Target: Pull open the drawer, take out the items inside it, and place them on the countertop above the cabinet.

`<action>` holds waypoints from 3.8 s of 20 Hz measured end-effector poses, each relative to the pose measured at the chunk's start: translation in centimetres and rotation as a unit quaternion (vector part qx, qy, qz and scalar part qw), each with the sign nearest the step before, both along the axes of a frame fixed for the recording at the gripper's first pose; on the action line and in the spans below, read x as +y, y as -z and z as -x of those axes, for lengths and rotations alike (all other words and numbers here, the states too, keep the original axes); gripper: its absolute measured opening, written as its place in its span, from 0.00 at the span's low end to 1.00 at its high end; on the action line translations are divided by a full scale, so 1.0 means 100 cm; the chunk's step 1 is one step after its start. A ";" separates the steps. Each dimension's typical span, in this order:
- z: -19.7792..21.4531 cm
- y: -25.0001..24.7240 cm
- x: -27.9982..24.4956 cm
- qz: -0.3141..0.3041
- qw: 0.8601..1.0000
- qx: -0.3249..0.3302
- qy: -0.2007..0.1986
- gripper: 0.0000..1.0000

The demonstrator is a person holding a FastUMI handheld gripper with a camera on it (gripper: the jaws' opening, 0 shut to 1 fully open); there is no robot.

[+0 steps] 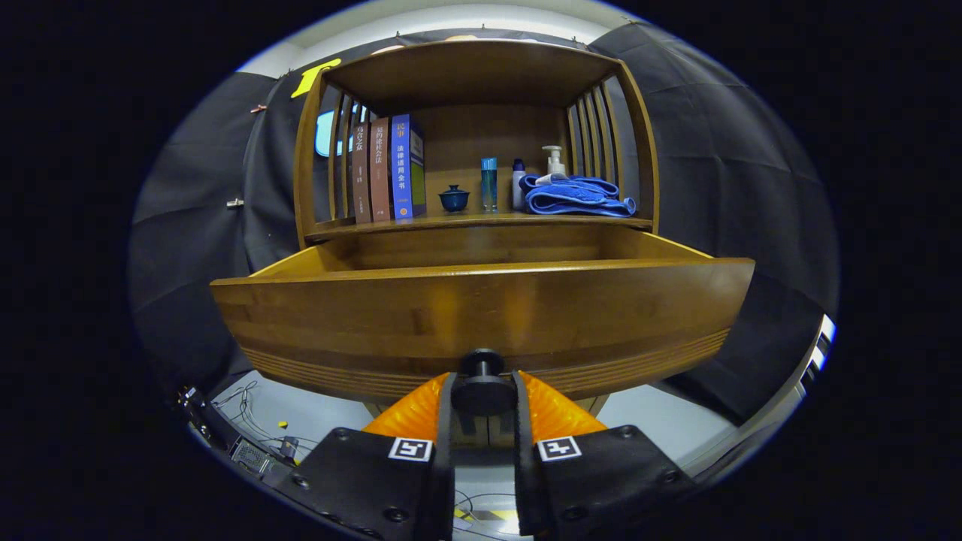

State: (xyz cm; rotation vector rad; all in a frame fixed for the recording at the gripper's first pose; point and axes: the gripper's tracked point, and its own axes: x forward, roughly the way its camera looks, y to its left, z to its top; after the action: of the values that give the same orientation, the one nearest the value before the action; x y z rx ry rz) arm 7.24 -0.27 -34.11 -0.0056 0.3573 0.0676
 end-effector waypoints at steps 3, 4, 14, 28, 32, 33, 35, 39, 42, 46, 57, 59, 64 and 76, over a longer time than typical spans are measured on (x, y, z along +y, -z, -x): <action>0.011 -0.011 -0.005 -0.011 1.000 -0.002 0.003 0.50; 0.014 -0.017 -0.007 -0.015 1.000 -0.003 0.005 0.60; 0.024 -0.100 -0.018 0.026 0.998 0.059 -0.011 1.00; -0.109 -0.100 0.003 -0.037 0.970 0.239 -0.018 1.00; -0.135 -0.053 0.009 -0.002 0.943 0.333 -0.026 1.00; -0.139 -0.044 0.010 0.007 0.937 0.349 -0.026 1.00; -0.146 -0.025 0.011 0.026 0.927 0.374 -0.026 1.00; -0.147 0.013 0.012 0.034 0.902 0.429 -0.017 1.00; -0.149 0.033 0.009 0.031 0.890 0.455 -0.007 0.92; -0.165 0.030 0.008 0.044 0.879 0.475 -0.006 0.74; -0.166 0.004 0.003 0.025 0.897 0.441 -0.003 0.35; -0.161 -0.018 0.003 0.017 0.904 0.426 -0.009 0.35; -0.144 -0.077 0.001 0.008 0.919 0.392 -0.024 0.35; -0.204 -0.158 0.024 -0.004 0.935 0.353 -0.038 0.35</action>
State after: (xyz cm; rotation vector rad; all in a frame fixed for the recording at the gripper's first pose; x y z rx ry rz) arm 27.61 2.10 -18.32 0.0146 1.0787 0.1474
